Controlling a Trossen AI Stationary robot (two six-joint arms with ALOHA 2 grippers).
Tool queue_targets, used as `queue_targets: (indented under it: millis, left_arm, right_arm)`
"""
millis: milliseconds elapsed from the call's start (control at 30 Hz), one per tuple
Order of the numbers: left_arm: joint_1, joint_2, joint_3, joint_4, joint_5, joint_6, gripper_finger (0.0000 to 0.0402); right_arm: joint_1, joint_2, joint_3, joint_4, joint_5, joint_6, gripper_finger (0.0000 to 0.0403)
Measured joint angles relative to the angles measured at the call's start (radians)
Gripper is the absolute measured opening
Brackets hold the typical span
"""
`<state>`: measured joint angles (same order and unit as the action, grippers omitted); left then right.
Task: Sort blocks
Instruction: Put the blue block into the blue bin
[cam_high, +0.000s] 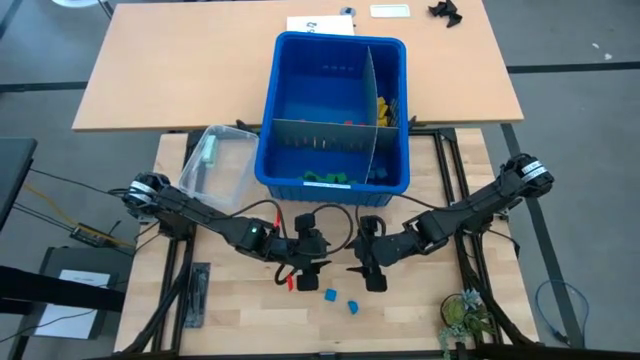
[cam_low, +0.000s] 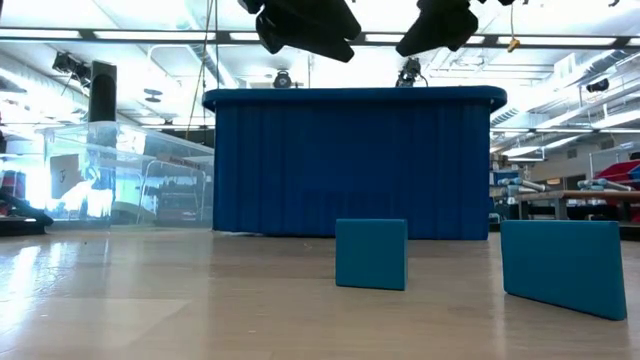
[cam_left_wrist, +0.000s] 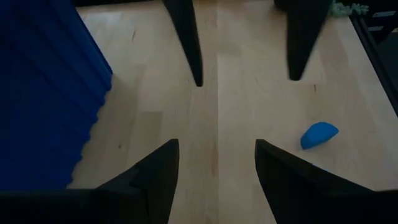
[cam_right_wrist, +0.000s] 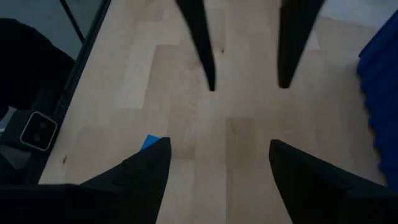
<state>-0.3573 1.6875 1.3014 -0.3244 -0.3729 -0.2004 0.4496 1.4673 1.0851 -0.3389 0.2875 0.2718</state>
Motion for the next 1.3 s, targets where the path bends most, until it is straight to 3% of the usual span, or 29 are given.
queue_targets:
  millis: [200, 700, 967, 1167, 1300]
  left_arm:
    - [-0.006, 0.0, 0.0, 0.0, 0.0, -0.017, 0.0218]
    - [-0.008, 0.001, 0.0, -0.001, -0.011, -0.015, 0.0218]
    - [-0.001, 0.002, 0.0, 0.029, -0.026, -0.02, 0.0218]
    - [-0.004, 0.006, 0.001, 0.013, -0.016, -0.04, 0.0218]
    - [-0.005, 0.014, 0.001, 0.021, -0.015, 0.029, 0.0218]
  right_arm:
    - [0.041, 0.021, -0.014, 0.033, -0.011, -0.063, 0.0299]
    - [0.101, 0.235, -0.032, 0.14, -0.031, -0.056, 0.0293]
    - [0.065, 0.235, -0.032, 0.167, -0.068, -0.278, 0.0293]
    - [0.057, 0.227, -0.032, 0.108, -0.078, -0.22, 0.0293]
    - [0.07, 0.196, -0.032, 0.045, -0.072, -0.172, 0.0293]
